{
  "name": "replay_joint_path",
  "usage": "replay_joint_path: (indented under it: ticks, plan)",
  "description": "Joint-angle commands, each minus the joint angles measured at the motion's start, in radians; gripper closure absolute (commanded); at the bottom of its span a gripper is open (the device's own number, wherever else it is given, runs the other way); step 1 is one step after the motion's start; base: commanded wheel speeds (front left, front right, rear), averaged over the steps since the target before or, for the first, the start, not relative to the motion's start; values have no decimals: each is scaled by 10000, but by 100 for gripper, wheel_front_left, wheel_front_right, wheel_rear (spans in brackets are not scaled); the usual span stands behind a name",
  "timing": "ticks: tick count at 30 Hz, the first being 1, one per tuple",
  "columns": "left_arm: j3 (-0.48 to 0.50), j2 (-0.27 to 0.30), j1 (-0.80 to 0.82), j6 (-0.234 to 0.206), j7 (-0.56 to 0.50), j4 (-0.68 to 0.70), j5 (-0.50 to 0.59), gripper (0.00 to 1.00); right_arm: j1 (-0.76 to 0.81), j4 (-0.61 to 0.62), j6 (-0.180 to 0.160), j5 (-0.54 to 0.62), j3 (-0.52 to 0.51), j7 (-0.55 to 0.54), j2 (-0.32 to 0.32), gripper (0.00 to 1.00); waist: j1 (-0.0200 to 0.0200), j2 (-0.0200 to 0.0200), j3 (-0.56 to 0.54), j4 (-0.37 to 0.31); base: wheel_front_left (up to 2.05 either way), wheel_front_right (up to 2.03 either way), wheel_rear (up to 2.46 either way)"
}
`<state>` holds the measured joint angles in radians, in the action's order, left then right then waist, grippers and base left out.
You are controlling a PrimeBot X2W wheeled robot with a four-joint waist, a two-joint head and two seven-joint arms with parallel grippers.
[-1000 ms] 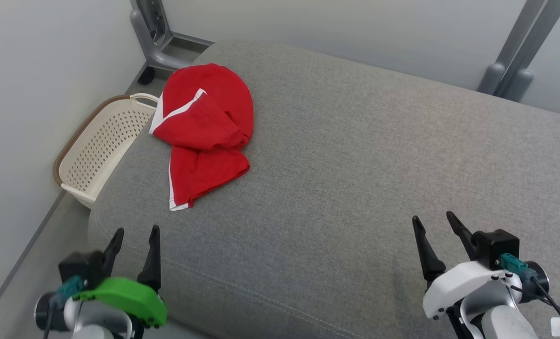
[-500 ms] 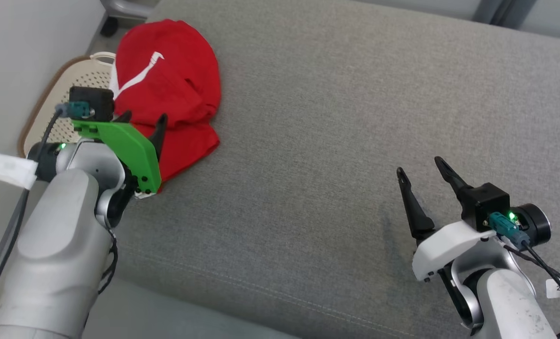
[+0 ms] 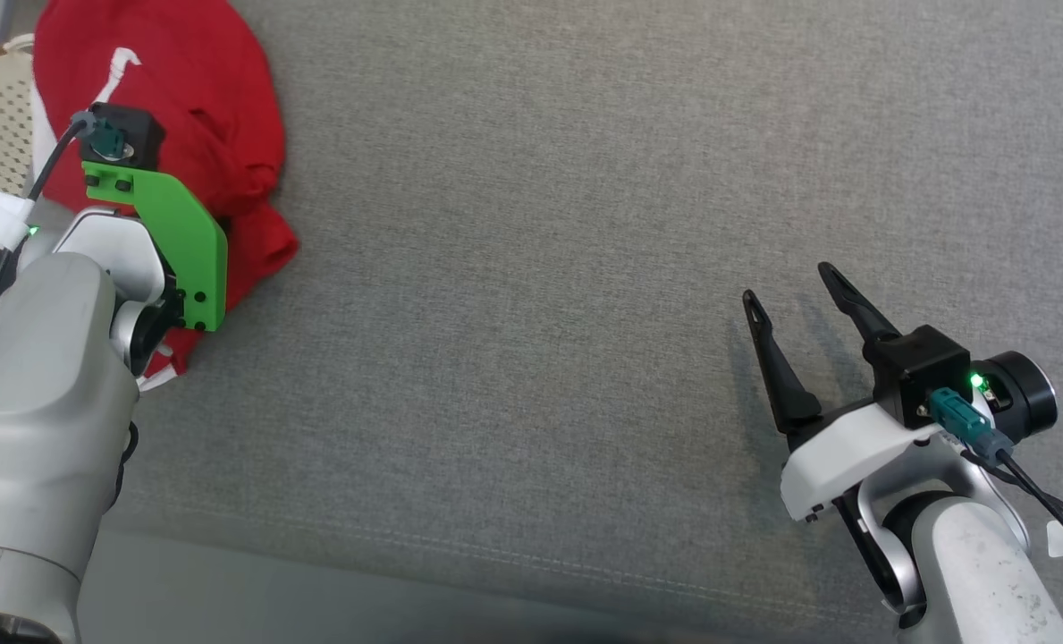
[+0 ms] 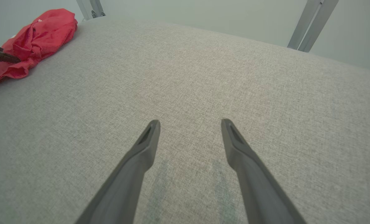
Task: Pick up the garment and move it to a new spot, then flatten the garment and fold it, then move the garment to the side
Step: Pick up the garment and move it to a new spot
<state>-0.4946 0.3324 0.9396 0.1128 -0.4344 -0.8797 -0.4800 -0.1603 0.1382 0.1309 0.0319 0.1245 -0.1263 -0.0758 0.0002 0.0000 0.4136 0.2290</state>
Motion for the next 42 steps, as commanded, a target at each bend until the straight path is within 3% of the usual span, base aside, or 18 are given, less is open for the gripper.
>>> replay_joint_path:
  ticks: [1,8,9,10,17,24,33,42]
  plan:
    - [-71,74,243,-112,-68,-174,132,0,-61,112,-5,55,40,-9,-54,0,-2,0,515,-509,0,0,0]
    - [-47,-83,217,-305,-182,-932,-47,0,-59,97,-5,-27,192,-60,-121,0,-2,0,557,-662,0,0,0]
    - [-45,-127,205,-334,-115,-1009,-66,67,-63,62,-5,-45,222,-62,-122,0,-2,0,513,-676,0,0,0]
    - [-23,-171,195,-351,-45,-1069,-109,100,-67,30,-5,-55,250,-70,-116,0,-2,0,472,-690,0,0,0]
    - [57,-256,463,-489,805,-1021,-128,100,-120,-312,-5,-196,369,130,-23,0,-2,0,-67,-801,0,0,0]
    - [-65,-546,751,-145,1461,-398,-235,100,-85,-729,-5,-381,345,448,131,0,-2,0,-921,-1014,0,0,0]
    - [-575,-1286,984,114,1858,1310,-543,100,144,-1345,-5,-659,208,868,235,0,-2,0,-2088,-1920,0,0,0]
    - [-1543,-2211,646,176,2068,3560,-1346,100,328,-1650,-5,-1226,173,1179,251,0,-2,0,-2535,-2801,0,0,0]
